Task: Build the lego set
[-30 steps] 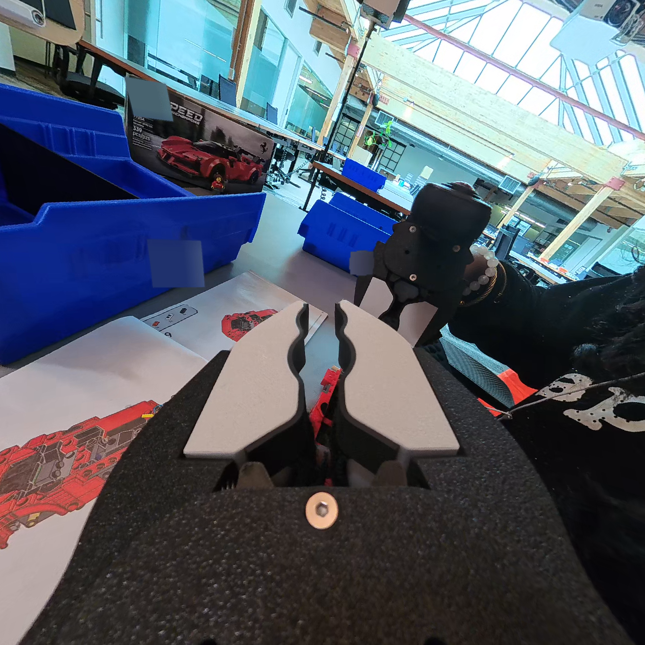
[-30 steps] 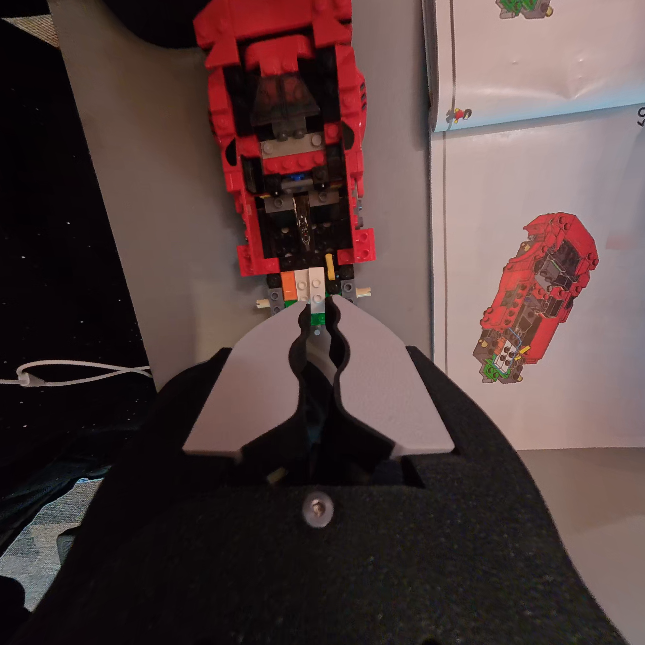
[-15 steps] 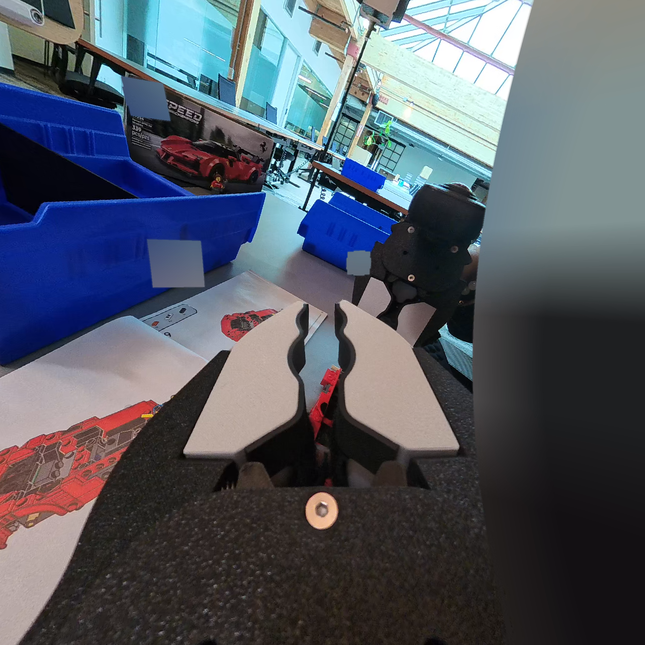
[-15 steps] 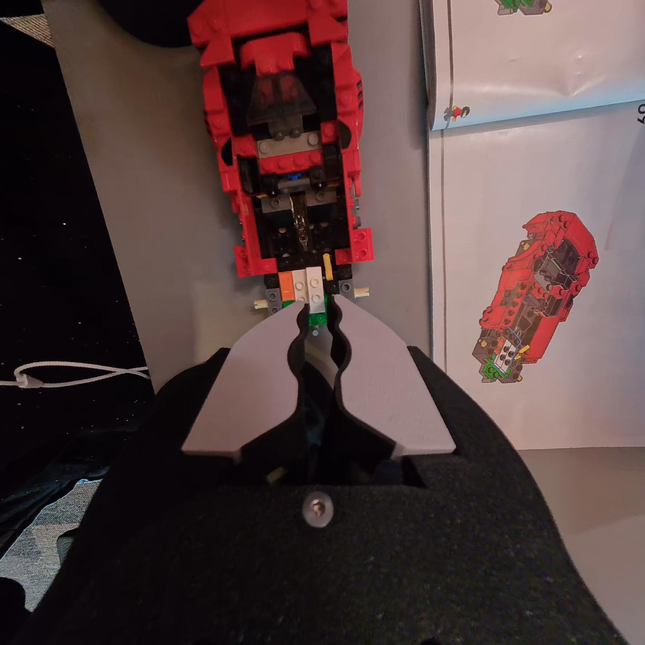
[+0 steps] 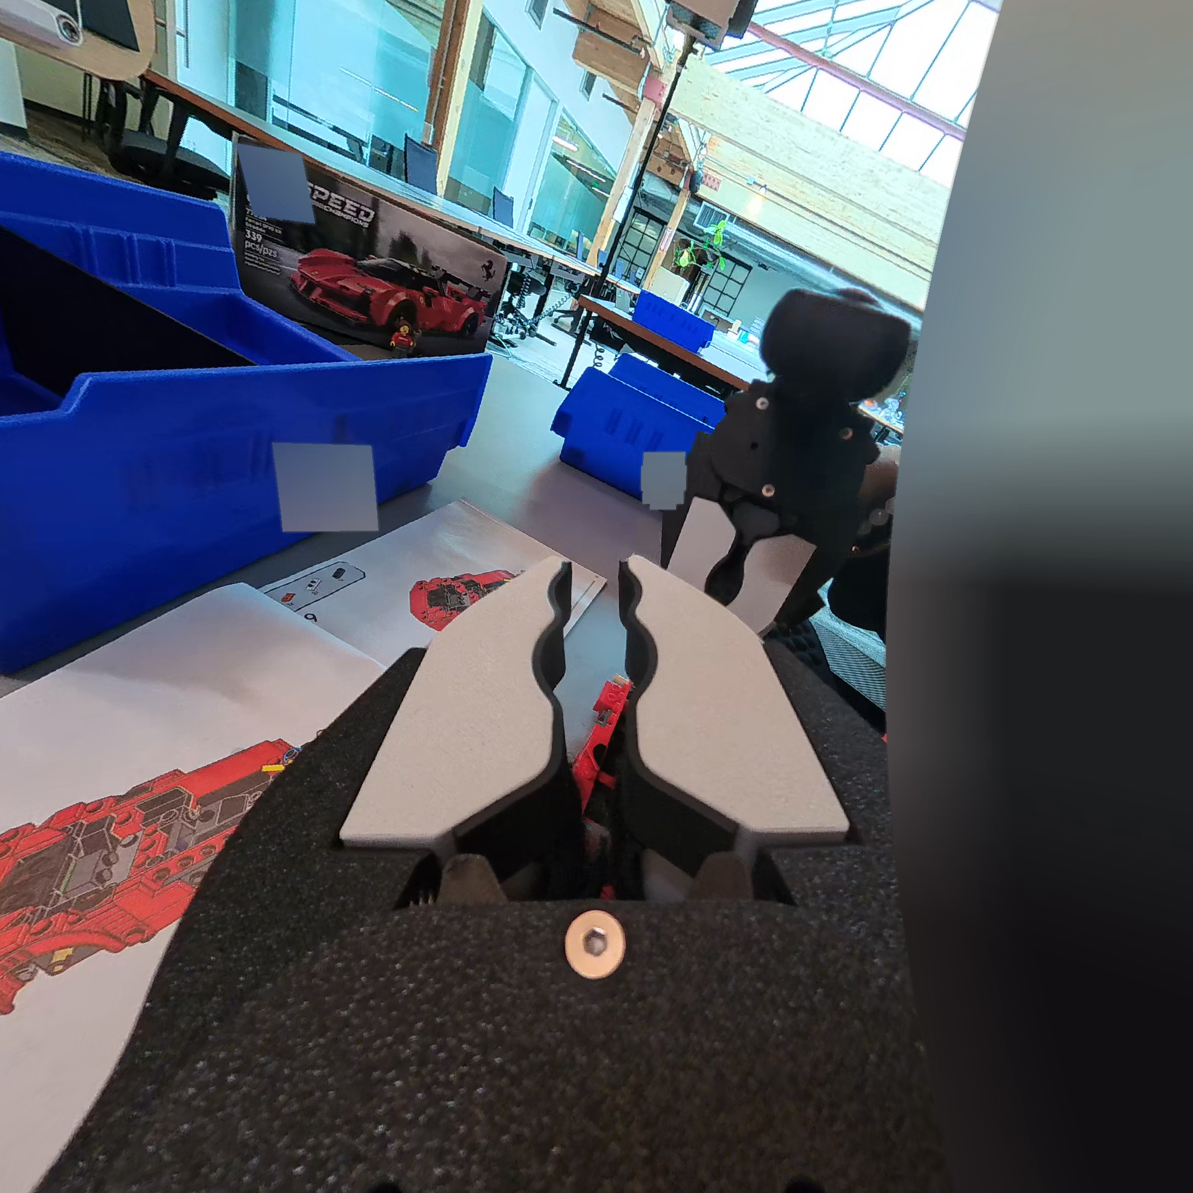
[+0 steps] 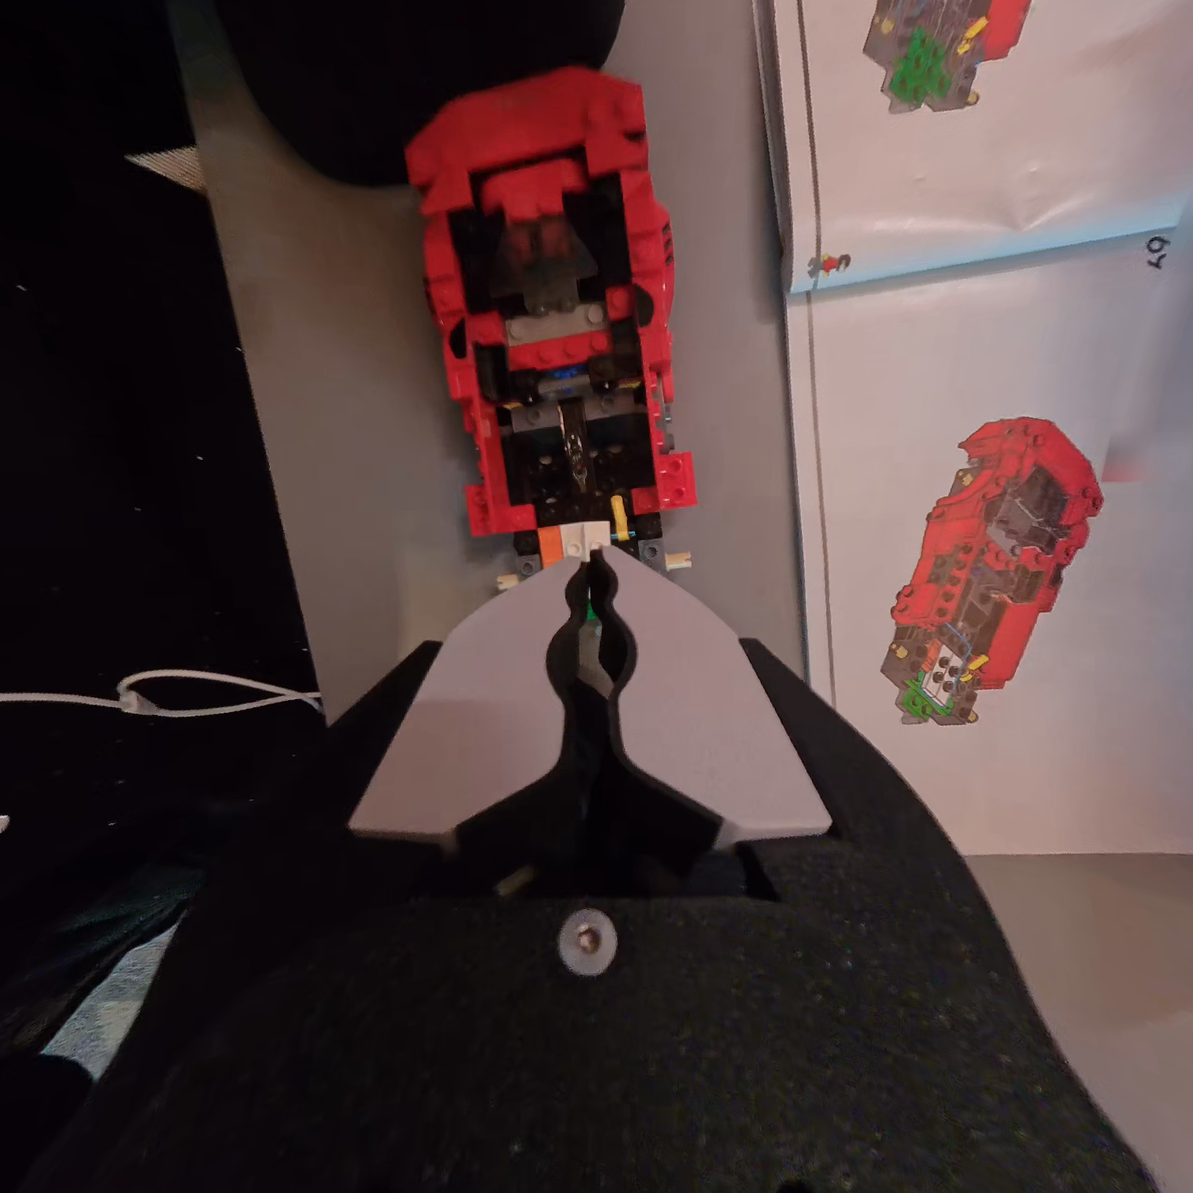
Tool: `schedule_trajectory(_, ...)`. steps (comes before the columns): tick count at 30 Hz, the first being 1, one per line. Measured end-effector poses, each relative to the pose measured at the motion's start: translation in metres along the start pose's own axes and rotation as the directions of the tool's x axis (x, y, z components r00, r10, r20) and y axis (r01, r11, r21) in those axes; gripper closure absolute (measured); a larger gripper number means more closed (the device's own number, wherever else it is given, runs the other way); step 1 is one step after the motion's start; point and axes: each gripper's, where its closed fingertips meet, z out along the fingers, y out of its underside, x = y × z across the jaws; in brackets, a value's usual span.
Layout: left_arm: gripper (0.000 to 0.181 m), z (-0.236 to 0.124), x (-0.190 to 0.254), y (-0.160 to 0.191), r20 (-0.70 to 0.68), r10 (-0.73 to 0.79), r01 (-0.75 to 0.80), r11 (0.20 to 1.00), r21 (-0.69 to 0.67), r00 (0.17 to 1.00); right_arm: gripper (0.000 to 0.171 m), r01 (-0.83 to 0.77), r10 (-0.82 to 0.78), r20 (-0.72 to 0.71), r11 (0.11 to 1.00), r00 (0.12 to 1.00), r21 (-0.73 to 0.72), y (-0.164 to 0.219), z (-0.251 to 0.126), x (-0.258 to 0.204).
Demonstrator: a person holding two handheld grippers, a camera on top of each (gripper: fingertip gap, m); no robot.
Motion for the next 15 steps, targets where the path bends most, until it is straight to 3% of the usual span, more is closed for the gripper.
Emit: schedule_trajectory(15, 0.168, 0.0, 0.0, 0.0, -0.002, 0.001, -0.001, 1.0, 0.002, 1.0, 0.171, 0.074, -0.076, -0.019, 0.991, 0.997, -0.108, 0.006, 0.011, 0.002)
